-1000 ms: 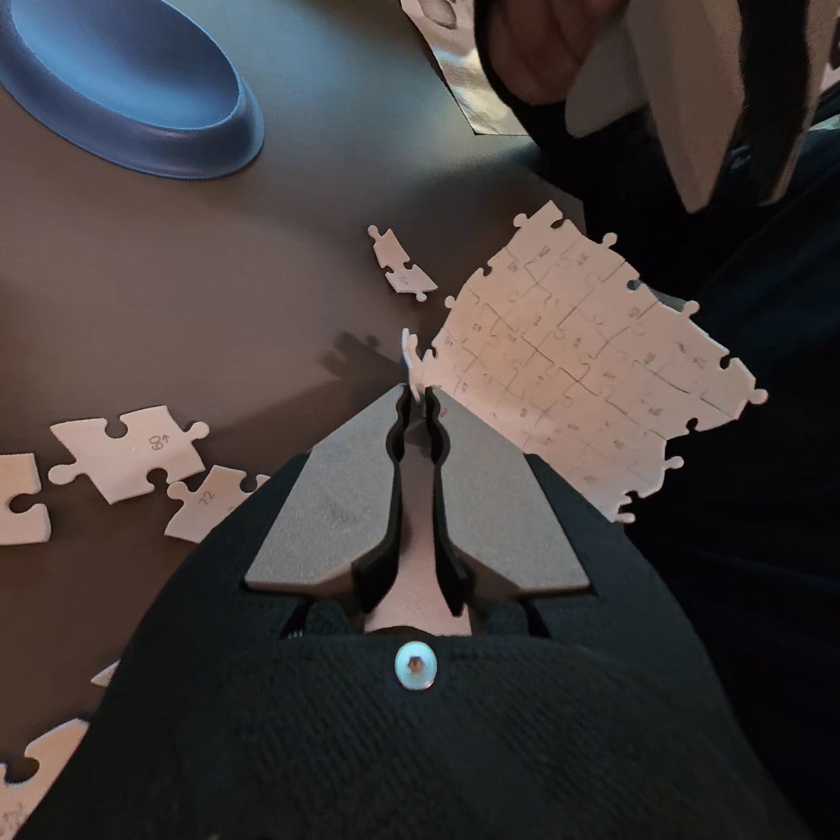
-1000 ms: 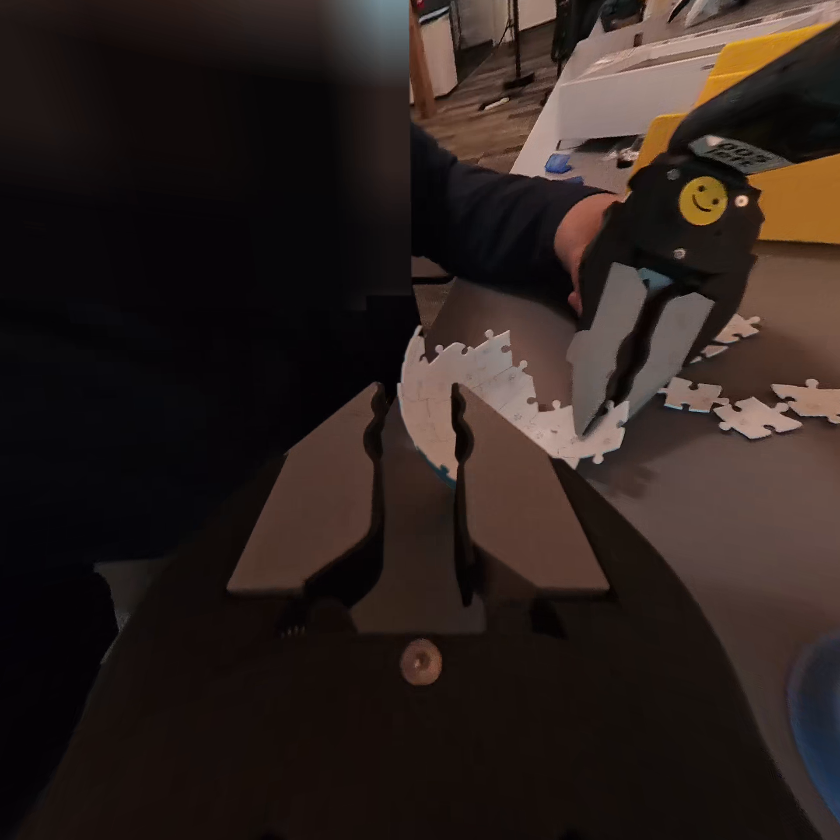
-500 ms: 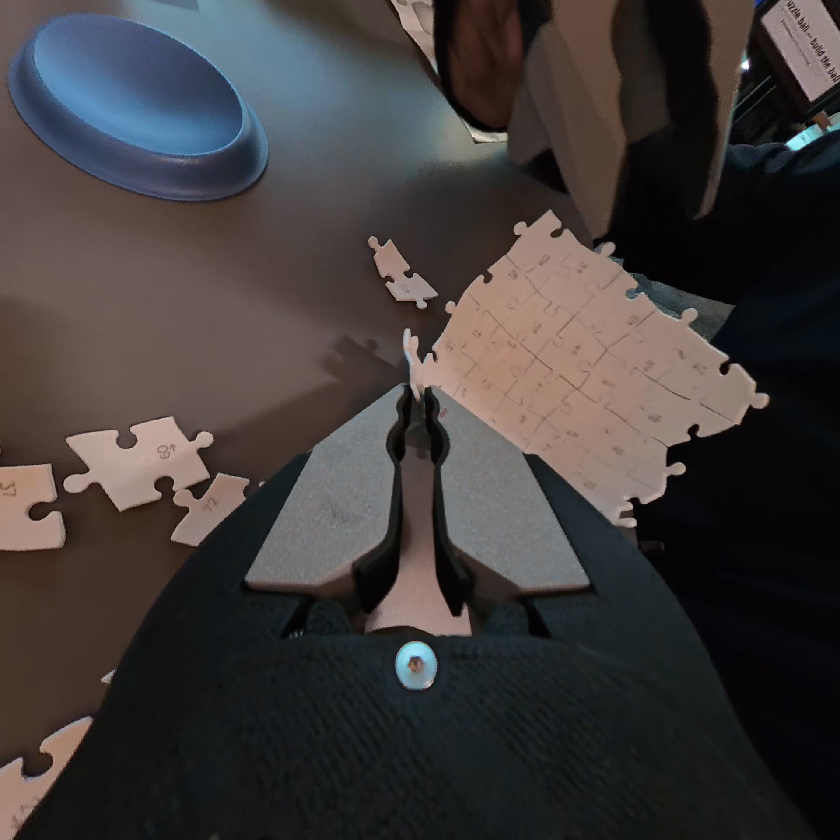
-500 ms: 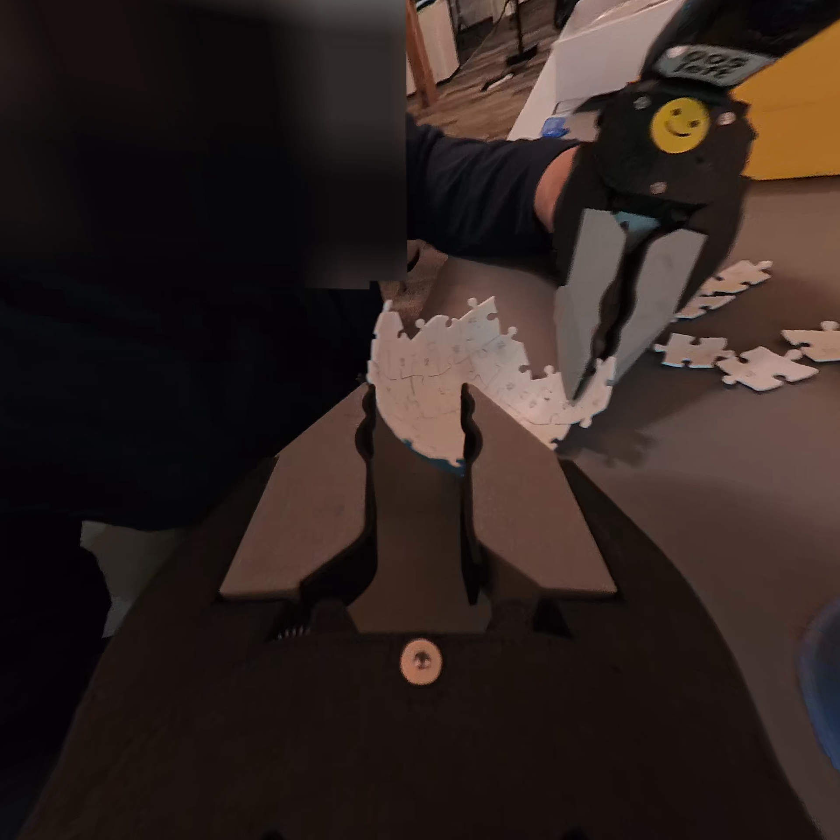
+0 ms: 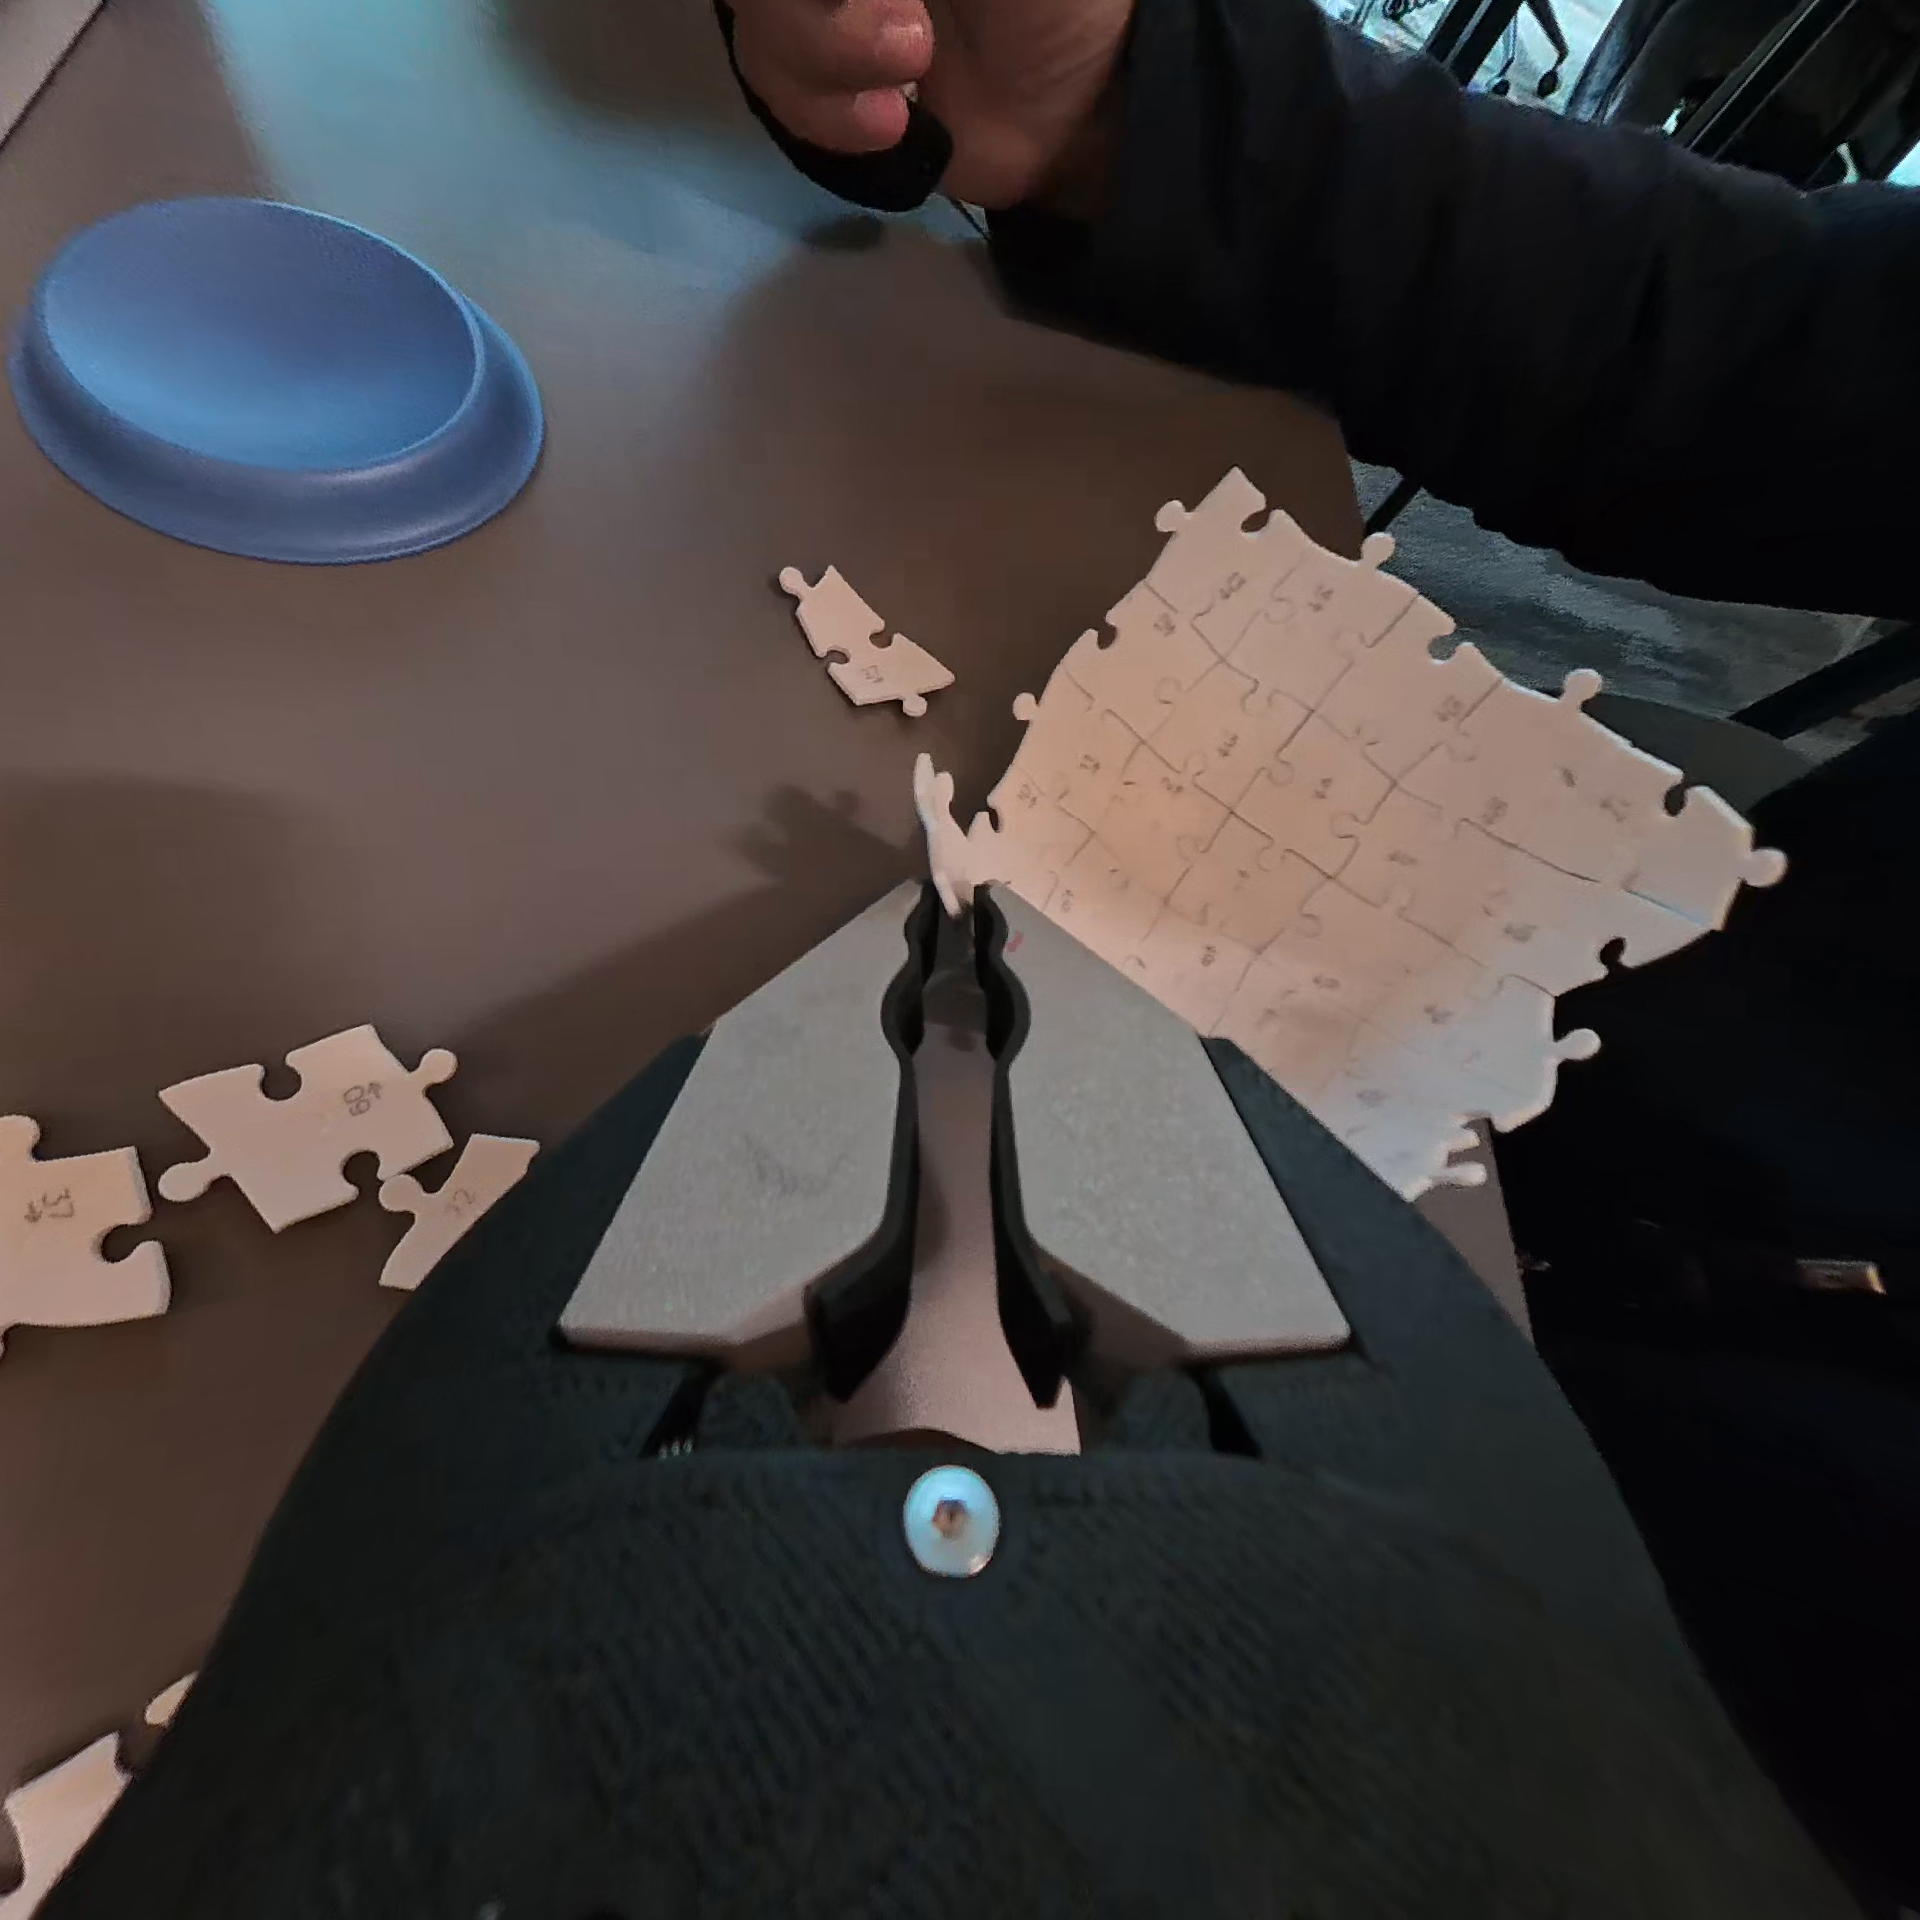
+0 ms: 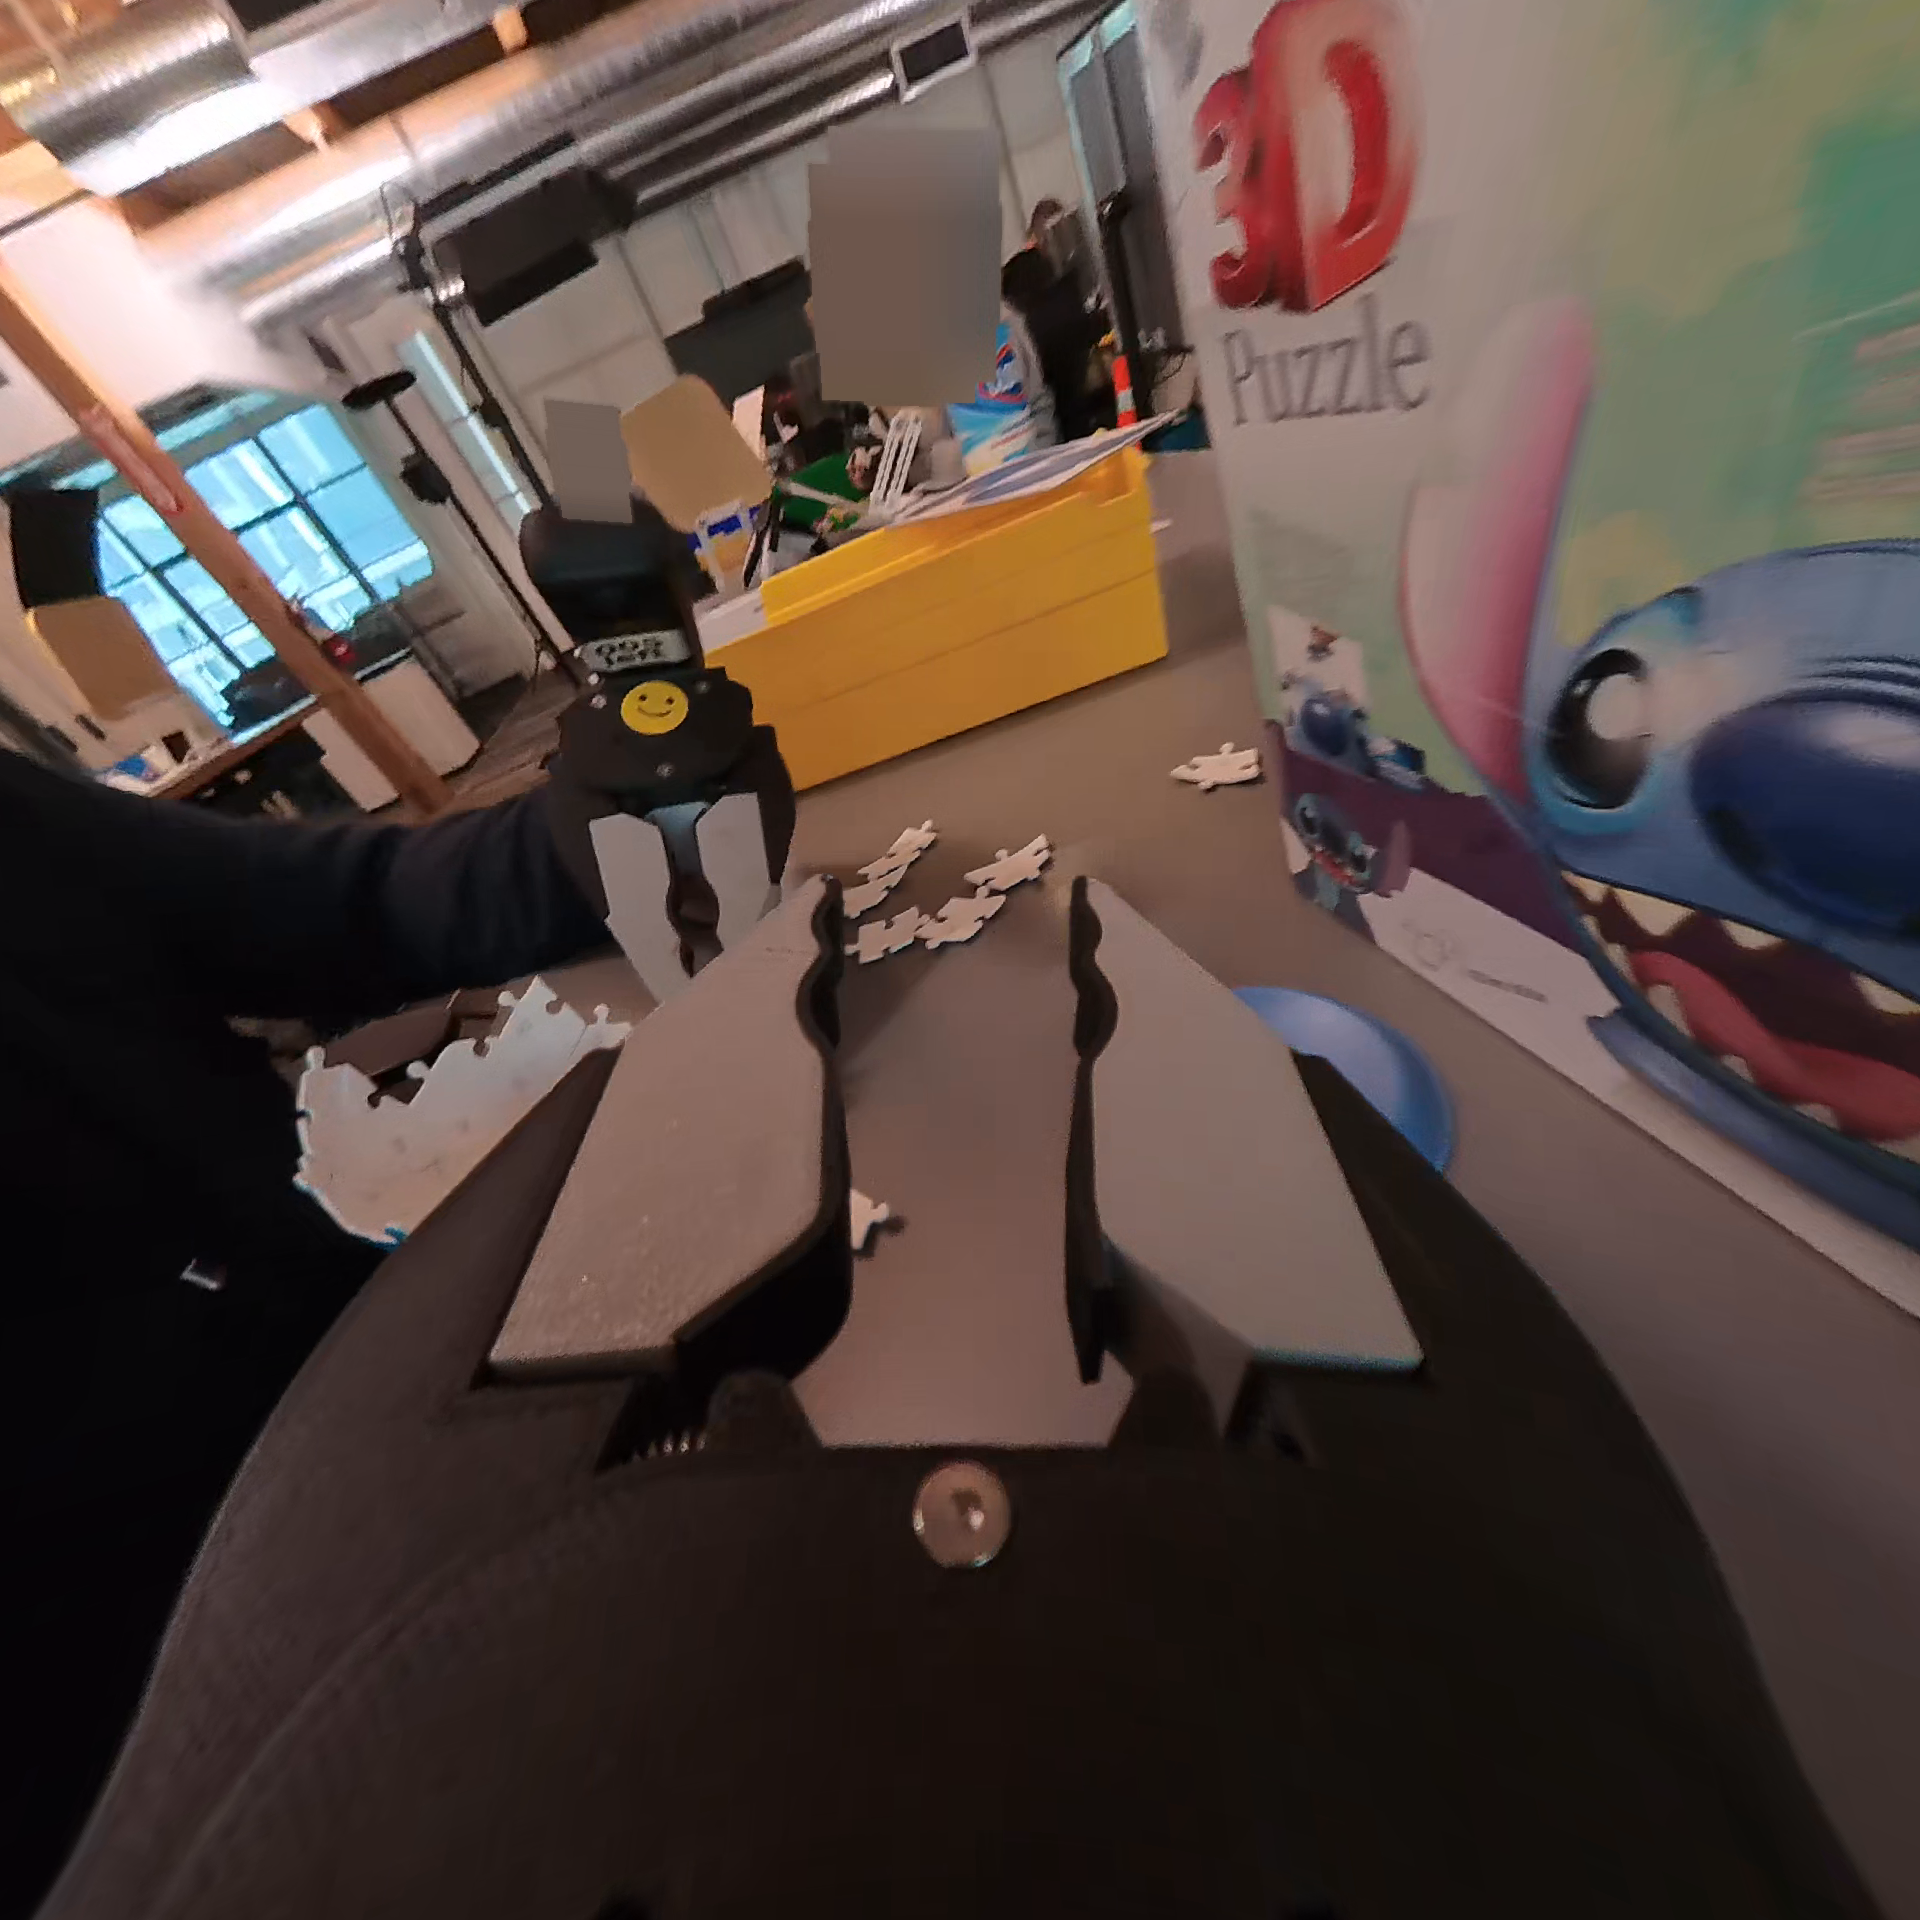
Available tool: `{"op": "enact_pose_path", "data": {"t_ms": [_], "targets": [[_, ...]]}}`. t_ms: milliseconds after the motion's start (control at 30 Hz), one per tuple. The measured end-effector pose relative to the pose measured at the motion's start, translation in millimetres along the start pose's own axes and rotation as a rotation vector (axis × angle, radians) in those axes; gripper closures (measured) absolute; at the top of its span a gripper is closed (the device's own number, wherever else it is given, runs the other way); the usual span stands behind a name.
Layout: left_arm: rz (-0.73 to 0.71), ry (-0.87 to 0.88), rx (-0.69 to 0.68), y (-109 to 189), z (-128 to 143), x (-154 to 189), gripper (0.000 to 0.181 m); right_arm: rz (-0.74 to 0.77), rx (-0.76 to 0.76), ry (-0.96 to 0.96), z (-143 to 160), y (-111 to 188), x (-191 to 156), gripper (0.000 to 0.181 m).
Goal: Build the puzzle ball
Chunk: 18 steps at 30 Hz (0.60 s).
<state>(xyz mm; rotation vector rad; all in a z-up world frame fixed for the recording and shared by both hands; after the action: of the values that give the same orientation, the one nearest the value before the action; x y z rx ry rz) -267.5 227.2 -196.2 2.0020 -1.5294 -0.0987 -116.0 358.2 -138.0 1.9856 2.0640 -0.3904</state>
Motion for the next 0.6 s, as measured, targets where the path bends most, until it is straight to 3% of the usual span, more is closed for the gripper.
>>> {"op": "enact_pose_path", "data": {"t_ms": [133, 400, 600], "targets": [[0.017, -0.004, 0.002, 0, -1, 3, 0.176, 0.005, 0.013, -0.001, -1, 1, 0, 0.142], [0.029, -0.030, -0.023, 6, 0, 6, 0.165, -0.184, -0.176, -0.004, 23, -30, -34, 0.141], [0.011, -0.001, 0.102, 36, -17, 9, 0.164, -0.291, -0.326, -0.076, 46, -52, -57, 0.145]]}}
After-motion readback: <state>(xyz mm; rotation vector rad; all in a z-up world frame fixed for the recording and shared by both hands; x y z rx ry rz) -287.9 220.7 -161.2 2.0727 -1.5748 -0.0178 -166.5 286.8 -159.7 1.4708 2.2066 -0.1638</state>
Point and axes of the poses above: each gripper's, where its closed fingertips meet, y back along the fingers, z out of its underside, x = y × z across the jaws, the point moved 5 cm from there along y, back along the fingers, and after that the axes turned 5 degrees about x, right-handed, at the moved point
